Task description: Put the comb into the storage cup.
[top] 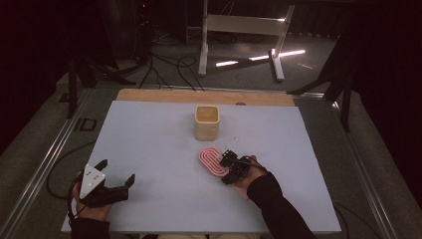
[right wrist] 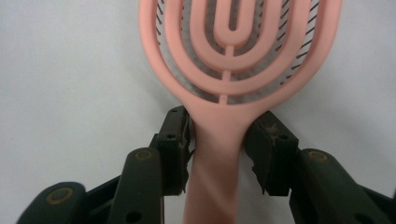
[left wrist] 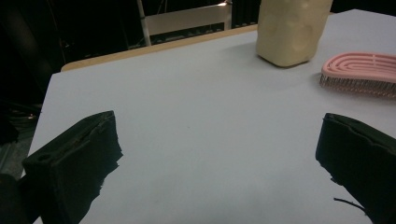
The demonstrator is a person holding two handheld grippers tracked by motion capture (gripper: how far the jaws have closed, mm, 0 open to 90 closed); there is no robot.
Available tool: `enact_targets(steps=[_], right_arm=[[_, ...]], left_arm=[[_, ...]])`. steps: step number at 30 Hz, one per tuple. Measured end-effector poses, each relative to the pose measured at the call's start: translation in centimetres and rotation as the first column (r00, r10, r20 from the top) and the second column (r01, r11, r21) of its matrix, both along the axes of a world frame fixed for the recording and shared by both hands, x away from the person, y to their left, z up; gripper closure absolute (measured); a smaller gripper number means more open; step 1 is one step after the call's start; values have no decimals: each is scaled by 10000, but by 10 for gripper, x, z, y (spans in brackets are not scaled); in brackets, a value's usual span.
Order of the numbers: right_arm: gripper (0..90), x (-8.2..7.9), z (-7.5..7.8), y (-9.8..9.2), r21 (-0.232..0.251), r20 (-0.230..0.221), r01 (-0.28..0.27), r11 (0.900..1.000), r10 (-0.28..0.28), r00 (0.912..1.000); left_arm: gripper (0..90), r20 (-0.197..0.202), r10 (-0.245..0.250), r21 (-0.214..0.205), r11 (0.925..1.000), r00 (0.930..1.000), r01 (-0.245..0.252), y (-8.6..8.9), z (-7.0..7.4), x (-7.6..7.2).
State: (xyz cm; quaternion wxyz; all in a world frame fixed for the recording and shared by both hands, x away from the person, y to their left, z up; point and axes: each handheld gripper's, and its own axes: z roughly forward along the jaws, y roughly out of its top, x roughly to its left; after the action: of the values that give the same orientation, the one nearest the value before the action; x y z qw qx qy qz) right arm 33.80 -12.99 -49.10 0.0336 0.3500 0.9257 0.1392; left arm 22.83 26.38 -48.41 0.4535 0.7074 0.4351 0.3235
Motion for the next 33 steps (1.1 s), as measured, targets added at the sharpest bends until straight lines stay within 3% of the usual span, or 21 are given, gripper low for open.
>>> enact_targets(steps=[18, 33], right_arm=[[655, 1, 1, 1, -161, -357, 56, 9999, -62, 9993], [695, 0, 1, 0, -238, -83, -261, 9994, 260, 9996]], left_arm=[[0, -51, -14, 19, 10000, 10000, 14, -1, -1, 1], [0, -121, -19, 58, 10000, 9999, 19, -2, -1, 1]])
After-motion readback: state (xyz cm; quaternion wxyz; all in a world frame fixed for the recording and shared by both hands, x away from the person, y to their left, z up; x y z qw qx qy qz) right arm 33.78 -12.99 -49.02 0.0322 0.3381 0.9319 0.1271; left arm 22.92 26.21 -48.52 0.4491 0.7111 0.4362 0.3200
